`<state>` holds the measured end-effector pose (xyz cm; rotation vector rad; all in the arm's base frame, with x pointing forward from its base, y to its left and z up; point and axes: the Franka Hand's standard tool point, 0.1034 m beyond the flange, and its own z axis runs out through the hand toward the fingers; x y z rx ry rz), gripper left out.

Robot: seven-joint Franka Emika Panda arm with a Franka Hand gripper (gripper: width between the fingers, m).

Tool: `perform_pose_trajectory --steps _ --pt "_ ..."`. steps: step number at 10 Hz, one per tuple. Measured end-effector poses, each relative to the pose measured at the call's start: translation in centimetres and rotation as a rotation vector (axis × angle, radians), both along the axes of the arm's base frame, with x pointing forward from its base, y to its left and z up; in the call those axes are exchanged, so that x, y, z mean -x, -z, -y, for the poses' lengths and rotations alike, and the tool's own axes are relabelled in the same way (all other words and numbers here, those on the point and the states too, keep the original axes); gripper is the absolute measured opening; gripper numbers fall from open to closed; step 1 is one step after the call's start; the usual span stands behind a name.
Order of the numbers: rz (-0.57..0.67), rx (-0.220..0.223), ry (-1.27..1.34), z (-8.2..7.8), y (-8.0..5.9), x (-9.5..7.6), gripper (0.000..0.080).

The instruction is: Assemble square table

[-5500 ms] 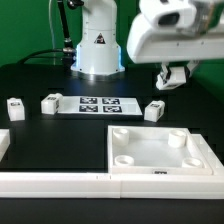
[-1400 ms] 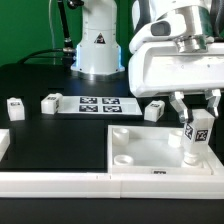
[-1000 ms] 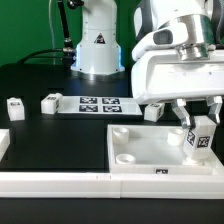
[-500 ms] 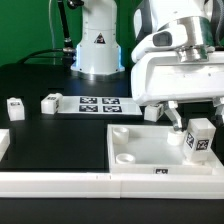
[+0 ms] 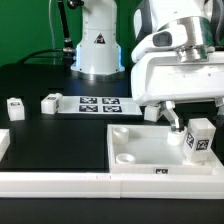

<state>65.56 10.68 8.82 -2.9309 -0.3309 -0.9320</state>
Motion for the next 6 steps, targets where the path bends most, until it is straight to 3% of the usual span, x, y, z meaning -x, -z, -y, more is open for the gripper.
perform_pose_trajectory --steps 4,6 --pt "-0.040 -0.004 0.007 -0.1 0.2 -0.5 0.0649" --pt "-0.181 -0.002 0.005 -0.4 1.1 -0.1 0.0649"
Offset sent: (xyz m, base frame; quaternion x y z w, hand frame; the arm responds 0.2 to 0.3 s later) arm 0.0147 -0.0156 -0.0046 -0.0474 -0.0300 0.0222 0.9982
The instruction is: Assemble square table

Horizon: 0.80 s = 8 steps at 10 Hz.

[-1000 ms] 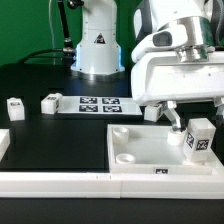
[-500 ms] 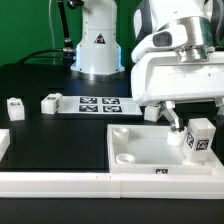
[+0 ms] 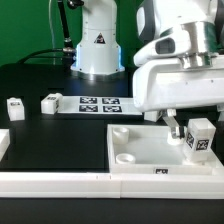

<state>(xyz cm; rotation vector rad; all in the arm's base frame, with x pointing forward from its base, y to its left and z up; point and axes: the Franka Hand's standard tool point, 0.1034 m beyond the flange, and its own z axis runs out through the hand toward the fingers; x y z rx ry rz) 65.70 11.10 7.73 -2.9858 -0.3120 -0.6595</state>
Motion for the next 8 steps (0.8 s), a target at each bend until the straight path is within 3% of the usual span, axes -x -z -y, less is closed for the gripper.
perform_pose_trajectory --steps 1,3,5,6,8 --pt "-0.051 0.002 -0.002 0.1 -0.3 -0.4 0.0649" --pt "-0.233 -0.002 0.005 -0.3 0.0 0.2 0.0649" --pt "-0.346 0.001 -0.002 -0.2 -0.8 -0.5 0.0649" --pt "-0.446 0.008 -0.008 0.1 -0.7 0.4 0.0649" --pt "-0.487 0.013 -0.003 0.9 -0.7 -0.5 0.0649"
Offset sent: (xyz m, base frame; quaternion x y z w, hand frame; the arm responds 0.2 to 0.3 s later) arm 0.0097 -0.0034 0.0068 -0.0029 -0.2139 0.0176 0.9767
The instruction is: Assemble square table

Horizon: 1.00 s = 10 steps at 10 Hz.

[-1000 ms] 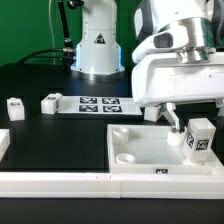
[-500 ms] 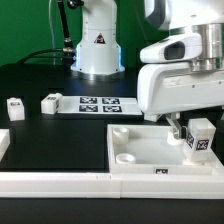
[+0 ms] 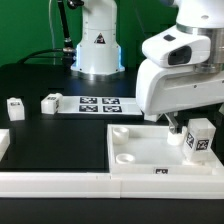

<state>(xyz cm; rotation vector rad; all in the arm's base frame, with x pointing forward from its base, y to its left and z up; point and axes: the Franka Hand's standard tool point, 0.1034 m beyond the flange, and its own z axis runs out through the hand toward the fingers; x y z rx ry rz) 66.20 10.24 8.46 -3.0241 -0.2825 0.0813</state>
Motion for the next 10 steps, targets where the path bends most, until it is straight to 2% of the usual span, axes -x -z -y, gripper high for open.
perform_pose_trajectory --steps 2,4,5,8,10 --pt "0.006 0.001 0.022 0.08 0.25 0.06 0.0649" --pt "0.006 0.001 0.025 0.08 0.27 0.06 0.0378" --pt "-0.006 0.007 0.138 0.05 0.27 0.07 0.0289" --pt "-0.025 0.019 0.337 0.06 0.28 0.07 0.0290" --pt "-0.015 0.023 0.597 0.07 0.31 0.34 0.0290"
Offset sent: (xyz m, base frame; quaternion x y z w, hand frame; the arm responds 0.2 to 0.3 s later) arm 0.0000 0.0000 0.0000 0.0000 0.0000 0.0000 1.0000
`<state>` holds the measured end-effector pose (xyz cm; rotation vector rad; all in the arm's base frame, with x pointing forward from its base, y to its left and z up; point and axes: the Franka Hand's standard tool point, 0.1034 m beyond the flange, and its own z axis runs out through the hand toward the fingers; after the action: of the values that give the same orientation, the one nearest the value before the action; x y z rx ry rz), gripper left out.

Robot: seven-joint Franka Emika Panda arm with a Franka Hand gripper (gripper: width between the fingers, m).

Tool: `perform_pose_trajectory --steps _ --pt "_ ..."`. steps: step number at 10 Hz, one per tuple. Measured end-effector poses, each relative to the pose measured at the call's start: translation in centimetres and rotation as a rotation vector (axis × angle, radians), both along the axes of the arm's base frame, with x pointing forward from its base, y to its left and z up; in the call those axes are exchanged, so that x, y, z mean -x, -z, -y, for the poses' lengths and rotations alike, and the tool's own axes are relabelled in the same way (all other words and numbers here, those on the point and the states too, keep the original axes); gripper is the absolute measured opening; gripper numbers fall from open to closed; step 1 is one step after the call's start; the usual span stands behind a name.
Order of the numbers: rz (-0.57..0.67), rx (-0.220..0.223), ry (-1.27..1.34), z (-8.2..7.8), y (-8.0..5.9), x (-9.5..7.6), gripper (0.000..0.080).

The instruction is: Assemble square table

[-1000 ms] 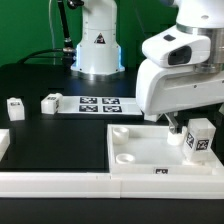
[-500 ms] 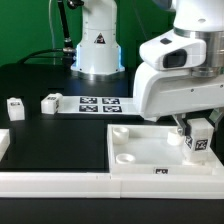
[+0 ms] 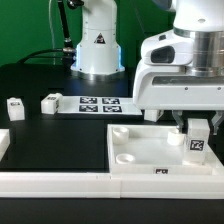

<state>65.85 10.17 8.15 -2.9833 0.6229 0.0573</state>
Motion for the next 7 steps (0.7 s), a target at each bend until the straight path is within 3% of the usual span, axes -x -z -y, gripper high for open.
perform_pose_trajectory --steps 2,5,7 --pt "-0.035 -0.004 0.294 -0.09 0.08 0.95 0.0291" --pt "-0.051 -0.100 0.755 -0.08 0.11 0.14 0.0291" --pt "-0.076 -0.102 0.915 -0.57 0.15 0.17 0.0291"
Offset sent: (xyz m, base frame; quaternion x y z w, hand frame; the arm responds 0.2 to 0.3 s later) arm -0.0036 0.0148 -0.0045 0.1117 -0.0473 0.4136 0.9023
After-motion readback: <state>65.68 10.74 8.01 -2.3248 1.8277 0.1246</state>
